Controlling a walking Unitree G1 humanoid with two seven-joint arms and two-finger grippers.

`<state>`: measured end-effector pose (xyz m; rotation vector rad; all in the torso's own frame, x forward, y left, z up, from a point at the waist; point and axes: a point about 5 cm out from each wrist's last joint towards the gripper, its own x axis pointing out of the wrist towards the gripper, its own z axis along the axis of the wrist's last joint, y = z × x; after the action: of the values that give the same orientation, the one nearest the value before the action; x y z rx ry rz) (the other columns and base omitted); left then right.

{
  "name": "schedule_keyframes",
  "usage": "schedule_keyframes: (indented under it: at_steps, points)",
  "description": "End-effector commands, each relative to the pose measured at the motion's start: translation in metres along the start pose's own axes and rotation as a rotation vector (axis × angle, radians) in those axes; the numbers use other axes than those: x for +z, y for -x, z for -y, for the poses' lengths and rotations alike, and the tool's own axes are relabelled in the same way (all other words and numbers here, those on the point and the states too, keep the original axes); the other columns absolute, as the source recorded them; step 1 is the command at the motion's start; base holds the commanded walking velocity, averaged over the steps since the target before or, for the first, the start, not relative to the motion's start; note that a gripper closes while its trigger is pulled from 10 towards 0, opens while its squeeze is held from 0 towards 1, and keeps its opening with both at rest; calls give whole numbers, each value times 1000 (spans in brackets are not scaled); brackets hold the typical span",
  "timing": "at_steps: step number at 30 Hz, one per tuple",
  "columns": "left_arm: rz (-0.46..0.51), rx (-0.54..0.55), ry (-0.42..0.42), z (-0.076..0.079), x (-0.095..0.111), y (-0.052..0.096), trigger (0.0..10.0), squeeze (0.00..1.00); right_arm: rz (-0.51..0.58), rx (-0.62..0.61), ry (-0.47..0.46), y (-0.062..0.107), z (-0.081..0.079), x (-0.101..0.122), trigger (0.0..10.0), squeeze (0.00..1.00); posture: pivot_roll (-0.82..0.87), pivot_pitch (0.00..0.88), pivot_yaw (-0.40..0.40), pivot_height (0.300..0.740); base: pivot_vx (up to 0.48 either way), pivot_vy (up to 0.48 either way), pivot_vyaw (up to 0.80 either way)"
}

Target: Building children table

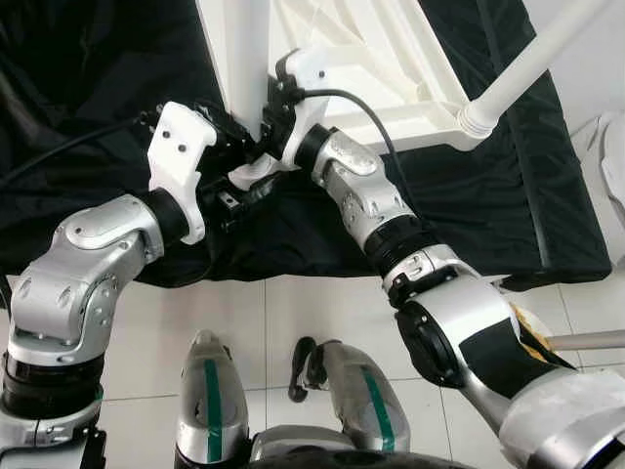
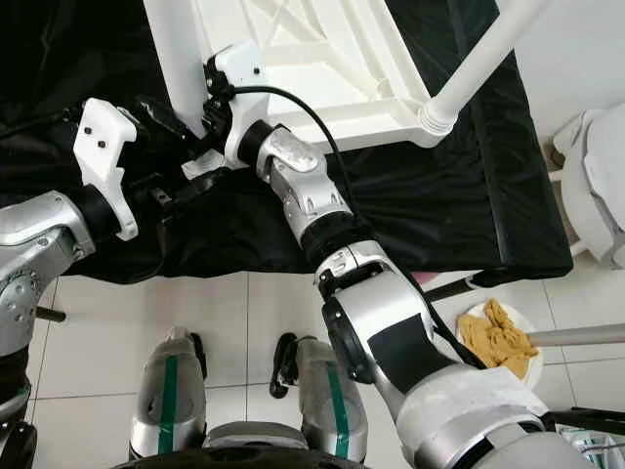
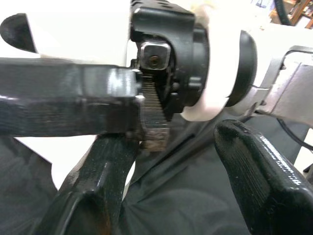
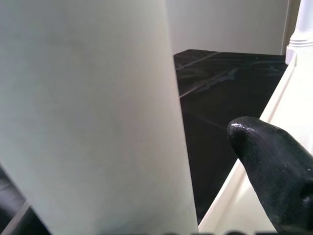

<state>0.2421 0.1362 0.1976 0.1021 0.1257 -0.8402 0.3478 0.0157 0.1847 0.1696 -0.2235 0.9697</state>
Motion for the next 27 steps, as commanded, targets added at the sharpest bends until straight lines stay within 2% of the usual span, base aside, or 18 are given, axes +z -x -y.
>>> schedule_keyframes:
  at_steps: [1, 6, 8, 9, 11, 12, 15, 16, 18, 22, 25, 27]
  points:
    - [23, -122, -14, 13, 7, -2, 10000, 0, 67, 55, -68, -19, -31, 1, 10000, 0, 170, 89, -147, 740, 0, 0, 0]
    - [15, -142, -1, 18, 3, 0, 10000, 0, 123, 41, -44, -3, -14, 8, 10000, 0, 171, 88, -149, 740, 0, 0, 0]
    - [15, -142, -1, 18, 3, 0, 10000, 0, 123, 41, -44, -3, -14, 8, 10000, 0, 171, 88, -149, 740, 0, 0, 0]
    - [8, -144, 0, 19, 1, 0, 10000, 0, 136, 38, -30, 3, -9, 9, 10000, 0, 175, 86, -151, 740, 0, 0, 0]
    - [-16, -92, -1, 17, -5, -4, 10000, 0, 167, 27, 25, 26, 2, 14, 10000, 0, 178, 87, -157, 740, 0, 0, 0]
    - [-16, -92, -1, 17, -5, -4, 10000, 0, 167, 27, 25, 26, 2, 14, 10000, 0, 178, 87, -157, 740, 0, 0, 0]
    - [-16, -27, -32, 15, -8, -9, 10000, 0, 182, 8, 64, 51, 10, 17, 10000, 0, 175, 88, -157, 740, 0, 0, 0]
    - [-16, -27, -32, 15, -8, -9, 10000, 0, 182, 8, 64, 51, 10, 17, 10000, 0, 175, 88, -157, 740, 0, 0, 0]
    - [22, 32, -46, 18, -6, -17, 10000, 0, 183, -40, 87, 75, 19, 18, 10000, 0, 173, 89, -159, 740, 0, 0, 0]
    - [24, 38, -47, 19, -7, -18, 10000, 0, 181, -48, 93, 79, 20, 19, 10000, 0, 173, 89, -159, 740, 0, 0, 0]
    - [27, 70, -53, 26, -11, -25, 10000, 0, 164, -107, 117, 100, 28, 20, 10000, 0, 175, 89, -155, 740, 0, 0, 0]
    - [27, 77, -53, 28, -12, -27, 10000, 0, 157, -124, 121, 106, 30, 20, 10000, 0, 175, 89, -155, 740, 0, 0, 0]
